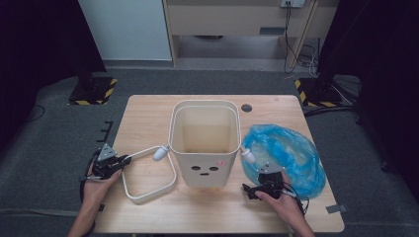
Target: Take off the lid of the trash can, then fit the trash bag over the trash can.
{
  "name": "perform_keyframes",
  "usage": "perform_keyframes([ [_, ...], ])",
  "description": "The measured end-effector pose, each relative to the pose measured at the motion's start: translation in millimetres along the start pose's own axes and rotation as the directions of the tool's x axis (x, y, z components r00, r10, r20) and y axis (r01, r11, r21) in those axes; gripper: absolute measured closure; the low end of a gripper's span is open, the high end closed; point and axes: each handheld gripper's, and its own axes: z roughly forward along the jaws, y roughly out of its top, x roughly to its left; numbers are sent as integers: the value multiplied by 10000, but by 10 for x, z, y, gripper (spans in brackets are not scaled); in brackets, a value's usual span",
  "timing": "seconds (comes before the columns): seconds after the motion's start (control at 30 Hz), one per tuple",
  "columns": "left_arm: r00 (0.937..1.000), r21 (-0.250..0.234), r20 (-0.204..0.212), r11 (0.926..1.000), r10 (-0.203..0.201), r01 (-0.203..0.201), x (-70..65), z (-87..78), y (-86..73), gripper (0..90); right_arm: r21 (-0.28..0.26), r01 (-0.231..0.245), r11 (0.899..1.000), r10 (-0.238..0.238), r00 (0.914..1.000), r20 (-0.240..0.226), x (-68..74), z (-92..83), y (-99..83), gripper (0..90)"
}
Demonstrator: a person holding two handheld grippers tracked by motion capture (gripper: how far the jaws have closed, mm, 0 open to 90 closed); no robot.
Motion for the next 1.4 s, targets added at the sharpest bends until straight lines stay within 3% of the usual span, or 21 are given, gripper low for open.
perform_keyframes([
  [0.03,10000,-54,-47,10000,-43,43,-4,-5,-3,767,2,-6,10000,6,10000,-2,0,0,0,14],
  [0.13,9994,-186,-207,9995,-260,256,-16,-27,5,596,3,-2,10000,2,10000,-2,0,0,0,14],
  [0.2,9993,-136,-349,9999,-105,100,-52,-51,35,535,5,-5,10000,5,10000,0,0,-1,0,14],
  [0.3,9980,-211,-609,9997,-155,143,-130,-81,119,349,5,34,10000,-34,10000,-1,-3,-1,1,14],
  [0.47,9991,-451,-293,9986,-292,279,-258,-114,270,199,16,33,10000,-32,10000,-19,-9,-8,3,26],
  [0.5,9994,-536,-193,9982,-279,268,-329,-123,337,182,77,-161,9998,163,9996,-215,-11,-37,17,34],
  [0.63,9989,-654,-48,9968,-465,461,-499,-75,481,108,-11,-165,9999,165,9995,-272,-38,-123,39,35],
  [0.83,9975,-623,118,9956,-697,703,-655,4,600,85,-346,-288,9990,276,9990,-342,-115,-317,91,33],
  [1.1,9964,-515,68,9951,-846,849,-776,146,555,78,-857,-616,9944,630,9979,138,-440,-603,227,45],
  [1.4,9967,-626,-242,9952,-770,754,-792,129,522,77,-911,-641,9938,711,9946,754,-765,-663,436,156],
])
